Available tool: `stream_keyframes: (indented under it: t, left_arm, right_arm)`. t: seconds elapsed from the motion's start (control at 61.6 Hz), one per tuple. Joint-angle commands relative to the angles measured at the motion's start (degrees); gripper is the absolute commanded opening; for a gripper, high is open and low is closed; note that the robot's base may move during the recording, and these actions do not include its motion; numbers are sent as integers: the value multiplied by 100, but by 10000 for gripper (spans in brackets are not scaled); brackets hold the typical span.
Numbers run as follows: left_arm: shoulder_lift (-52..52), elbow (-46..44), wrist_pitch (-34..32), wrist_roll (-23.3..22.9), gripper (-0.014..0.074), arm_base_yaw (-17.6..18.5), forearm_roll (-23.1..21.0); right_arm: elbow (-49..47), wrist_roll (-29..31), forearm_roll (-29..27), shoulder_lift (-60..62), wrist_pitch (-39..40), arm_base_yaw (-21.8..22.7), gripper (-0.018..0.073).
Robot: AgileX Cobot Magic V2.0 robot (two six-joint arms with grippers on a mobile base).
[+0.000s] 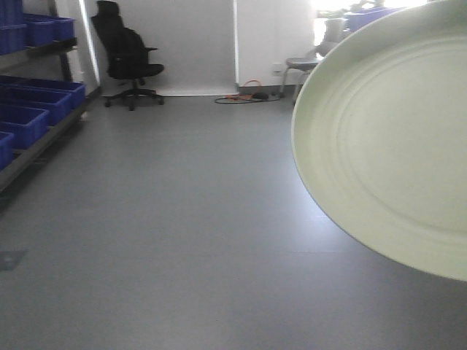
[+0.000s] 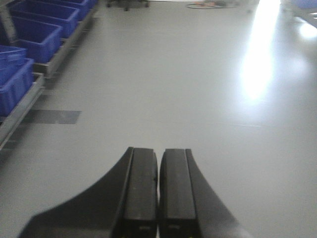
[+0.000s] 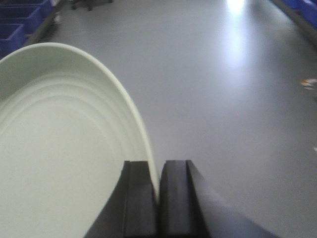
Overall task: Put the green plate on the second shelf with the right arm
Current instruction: 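Drive the base to the blue-bin shelf holding the plate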
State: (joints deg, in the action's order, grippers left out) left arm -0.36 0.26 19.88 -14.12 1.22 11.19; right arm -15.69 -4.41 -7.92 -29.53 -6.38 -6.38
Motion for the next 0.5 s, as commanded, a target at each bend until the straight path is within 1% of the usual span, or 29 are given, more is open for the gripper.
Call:
stream_keyframes:
  t: [0.0, 0.487]
  left_arm:
    - [-118, 181, -392, 4, 124, 26, 22]
    - [-118, 181, -392, 4, 124, 26, 22]
  right_arm:
    - [-183, -10, -25, 7, 605, 23, 57]
    - [-183, -10, -25, 7, 605, 23, 57]
